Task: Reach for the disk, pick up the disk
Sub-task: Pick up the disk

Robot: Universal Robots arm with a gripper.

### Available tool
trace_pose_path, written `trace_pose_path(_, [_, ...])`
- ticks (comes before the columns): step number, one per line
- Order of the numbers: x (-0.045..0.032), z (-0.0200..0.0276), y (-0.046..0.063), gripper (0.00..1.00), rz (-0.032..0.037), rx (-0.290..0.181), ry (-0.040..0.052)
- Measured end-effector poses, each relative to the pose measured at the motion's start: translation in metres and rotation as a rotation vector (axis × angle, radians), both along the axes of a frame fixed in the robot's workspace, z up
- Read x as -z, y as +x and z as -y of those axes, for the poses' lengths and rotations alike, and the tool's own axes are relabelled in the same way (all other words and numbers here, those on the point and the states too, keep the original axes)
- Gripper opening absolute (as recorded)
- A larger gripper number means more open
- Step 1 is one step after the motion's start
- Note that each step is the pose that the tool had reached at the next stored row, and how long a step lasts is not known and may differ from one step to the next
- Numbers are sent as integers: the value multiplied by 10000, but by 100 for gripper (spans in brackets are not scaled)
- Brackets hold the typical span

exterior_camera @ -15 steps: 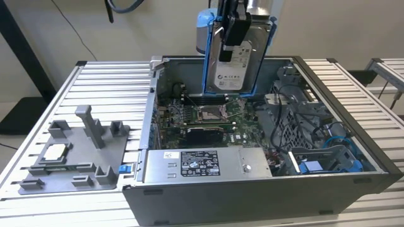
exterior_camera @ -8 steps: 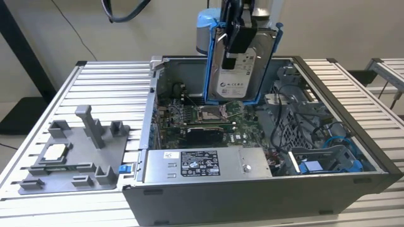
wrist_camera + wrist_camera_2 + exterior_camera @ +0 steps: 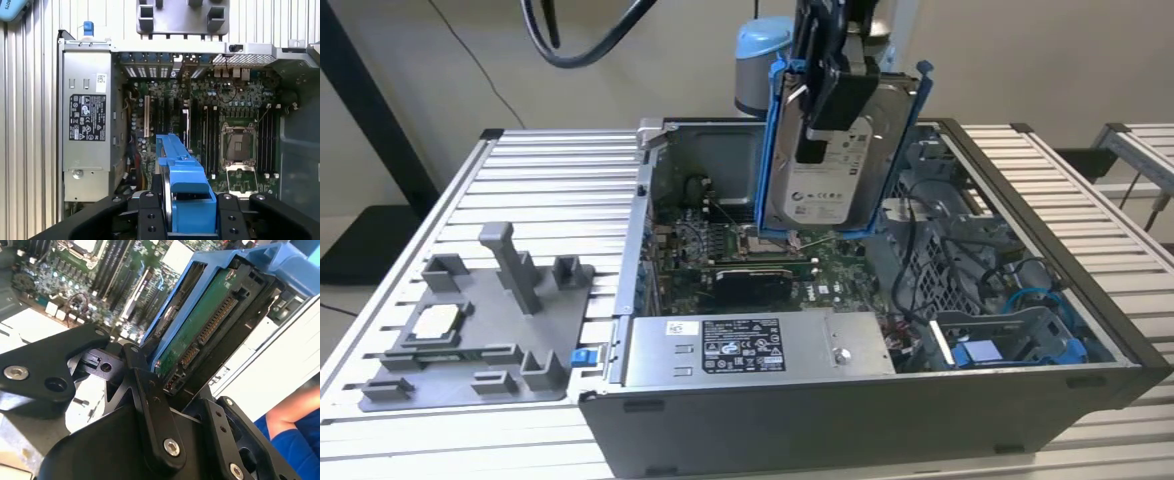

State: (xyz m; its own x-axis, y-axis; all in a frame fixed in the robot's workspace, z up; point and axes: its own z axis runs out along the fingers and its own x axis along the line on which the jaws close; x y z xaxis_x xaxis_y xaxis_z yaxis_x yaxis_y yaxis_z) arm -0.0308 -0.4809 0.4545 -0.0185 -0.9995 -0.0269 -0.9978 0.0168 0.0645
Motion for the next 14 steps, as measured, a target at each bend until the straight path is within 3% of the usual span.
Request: trace_pose_path(14, [9, 420, 29, 0, -16, 18, -1])
